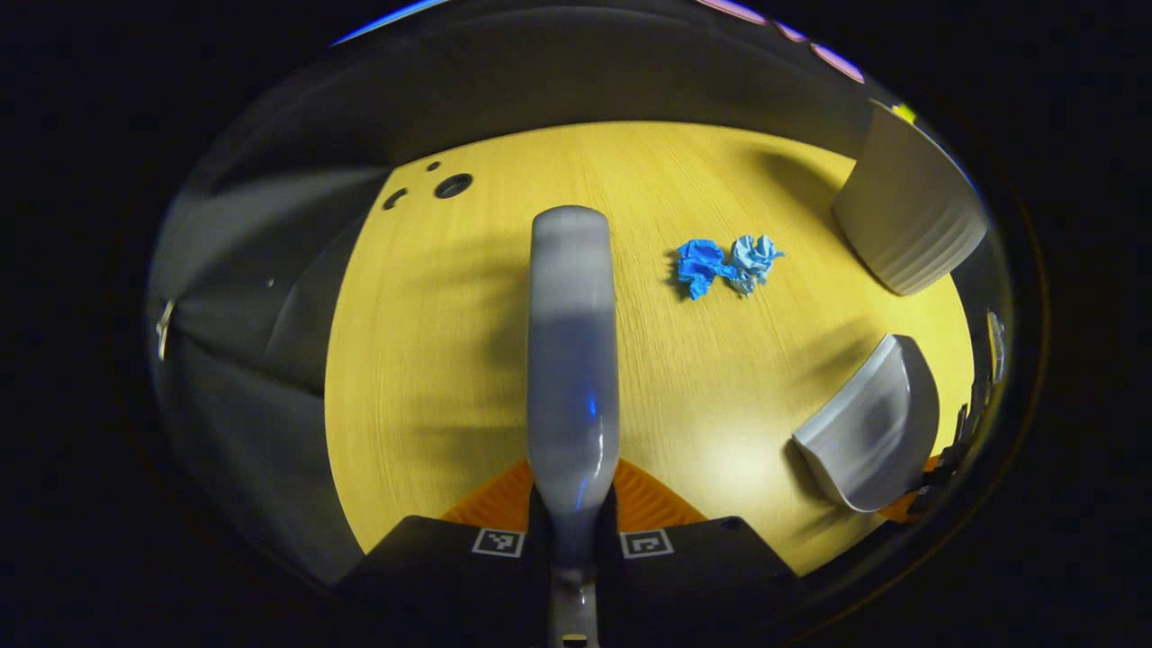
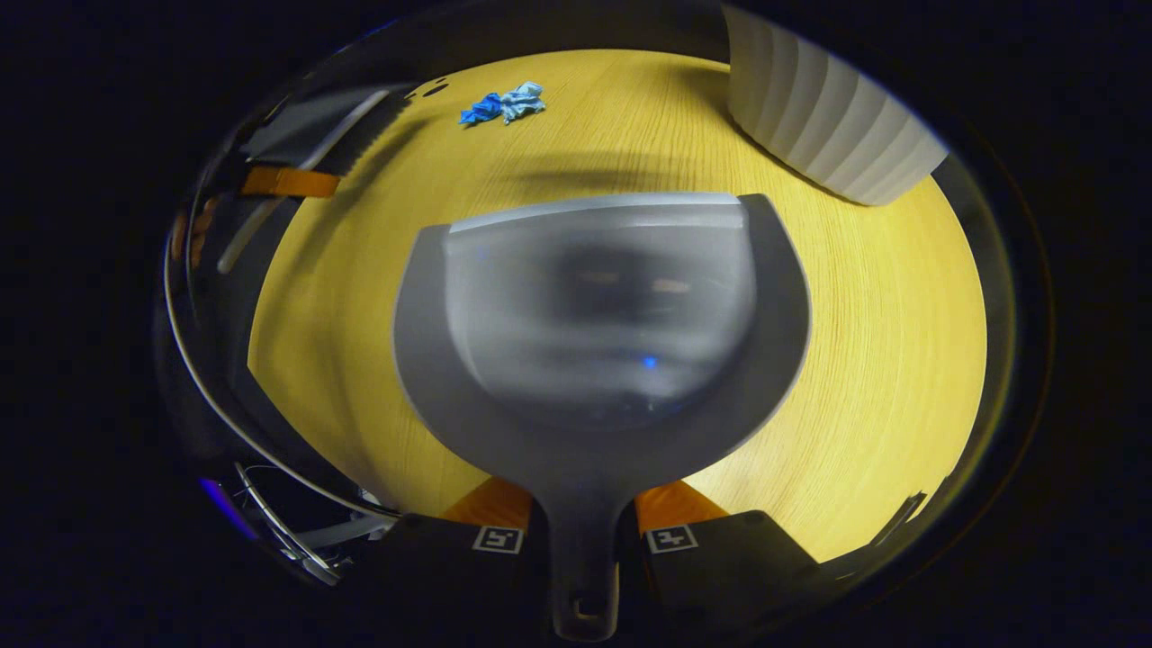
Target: Pick up the small broom and dustpan from the desktop, sweep the trash into the dustpan with the broom, and then empty the trash into the garbage bin.
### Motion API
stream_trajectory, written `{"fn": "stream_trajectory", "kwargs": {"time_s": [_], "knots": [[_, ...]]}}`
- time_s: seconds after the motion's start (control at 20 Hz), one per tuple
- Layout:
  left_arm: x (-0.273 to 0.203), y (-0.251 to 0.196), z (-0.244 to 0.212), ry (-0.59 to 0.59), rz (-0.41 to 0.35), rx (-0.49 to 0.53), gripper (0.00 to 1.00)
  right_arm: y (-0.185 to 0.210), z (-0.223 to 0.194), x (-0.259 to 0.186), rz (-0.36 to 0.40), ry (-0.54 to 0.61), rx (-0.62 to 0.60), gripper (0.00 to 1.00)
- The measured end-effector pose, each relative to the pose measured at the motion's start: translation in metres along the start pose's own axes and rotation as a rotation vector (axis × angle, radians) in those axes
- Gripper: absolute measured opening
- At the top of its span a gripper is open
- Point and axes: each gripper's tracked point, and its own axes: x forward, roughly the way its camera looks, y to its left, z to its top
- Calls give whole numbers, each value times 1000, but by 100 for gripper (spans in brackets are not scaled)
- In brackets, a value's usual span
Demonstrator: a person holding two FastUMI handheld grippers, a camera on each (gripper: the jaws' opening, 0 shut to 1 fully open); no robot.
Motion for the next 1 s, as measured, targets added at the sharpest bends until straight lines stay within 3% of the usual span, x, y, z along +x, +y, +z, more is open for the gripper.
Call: {"fn": "stream_trajectory", "kwargs": {"time_s": [0.15, 0.2, 0.55, 0.6, 0.65, 0.75, 0.8, 0.85, 1.0], "knots": [[28, 9, 28, 28, 19, 143, 21, -6, -4, -4, -25, -6, -40, 34], [35, 10, 36, 34, 27, 193, 24, -7, -5, -3, -32, -7, -51, 34], [66, -13, 92, 37, 53, 512, 24, -20, -10, 0, -64, -2, -119, 34], [68, -15, 100, 35, 63, 557, 24, -19, -10, 1, -60, 2, -112, 27], [68, -17, 107, 31, 70, 607, 24, -20, -9, 1, -55, 6, -109, 34], [68, -24, 117, 34, 73, 711, 24, -21, -9, 1, -46, 7, -107, 34], [68, -28, 119, 34, 63, 732, 24, -22, -8, 1, -43, 6, -112, 34], [68, -36, 117, 35, 44, 737, 24, -23, -8, 1, -43, 2, -117, 41], [67, -54, 108, 35, -19, 753, 25, -24, -8, -1, -39, -4, -120, 41]]}}
